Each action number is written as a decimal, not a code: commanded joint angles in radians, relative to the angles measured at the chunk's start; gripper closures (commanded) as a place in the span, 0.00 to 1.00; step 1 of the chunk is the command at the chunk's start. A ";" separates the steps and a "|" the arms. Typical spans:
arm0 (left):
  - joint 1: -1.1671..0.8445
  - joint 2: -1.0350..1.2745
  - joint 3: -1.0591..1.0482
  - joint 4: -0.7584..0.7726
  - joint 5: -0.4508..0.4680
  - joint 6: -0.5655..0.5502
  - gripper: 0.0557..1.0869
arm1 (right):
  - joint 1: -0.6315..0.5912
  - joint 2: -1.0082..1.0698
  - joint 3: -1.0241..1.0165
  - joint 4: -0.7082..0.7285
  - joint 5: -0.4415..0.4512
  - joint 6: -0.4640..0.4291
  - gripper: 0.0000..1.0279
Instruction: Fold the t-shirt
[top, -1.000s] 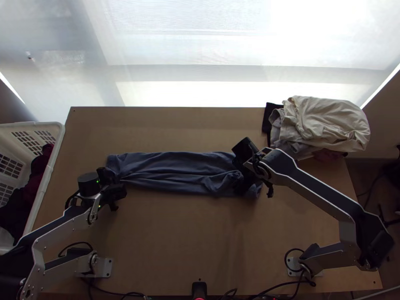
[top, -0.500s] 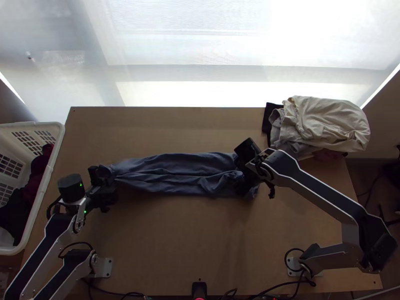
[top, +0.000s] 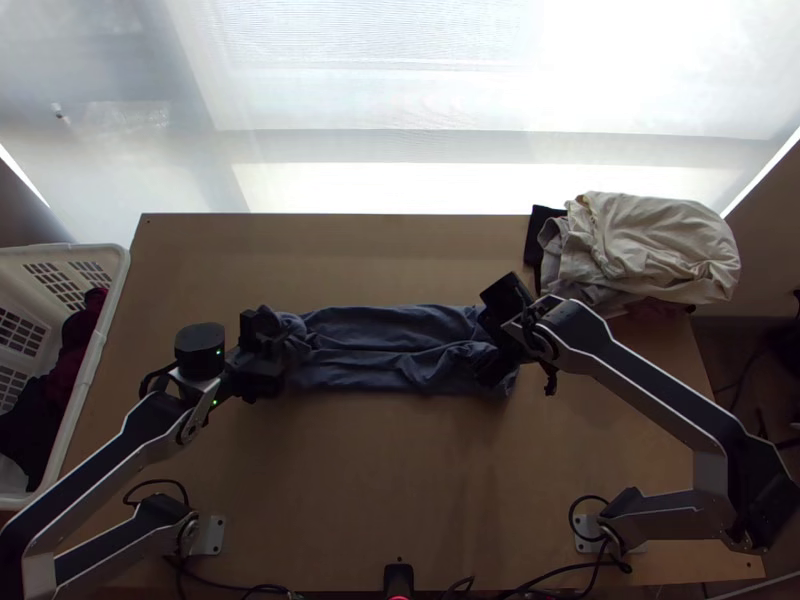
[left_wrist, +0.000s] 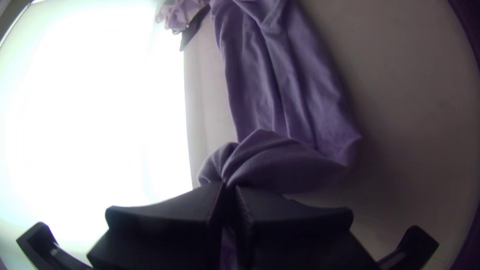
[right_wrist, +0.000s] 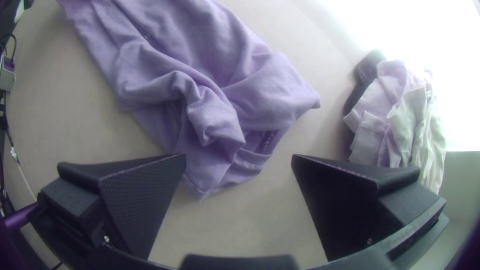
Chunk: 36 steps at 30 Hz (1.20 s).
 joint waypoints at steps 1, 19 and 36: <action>-0.163 0.190 0.174 0.023 -0.053 0.010 0.94 | -0.050 -0.046 -0.028 0.013 0.000 0.003 0.05; -0.514 0.710 0.646 0.041 -0.163 0.010 0.94 | -0.404 -0.285 -0.081 0.013 -0.023 -0.017 0.05; -0.639 0.973 0.996 -0.001 -0.149 0.099 0.94 | -0.510 -0.400 -0.169 0.013 -0.071 -0.007 0.05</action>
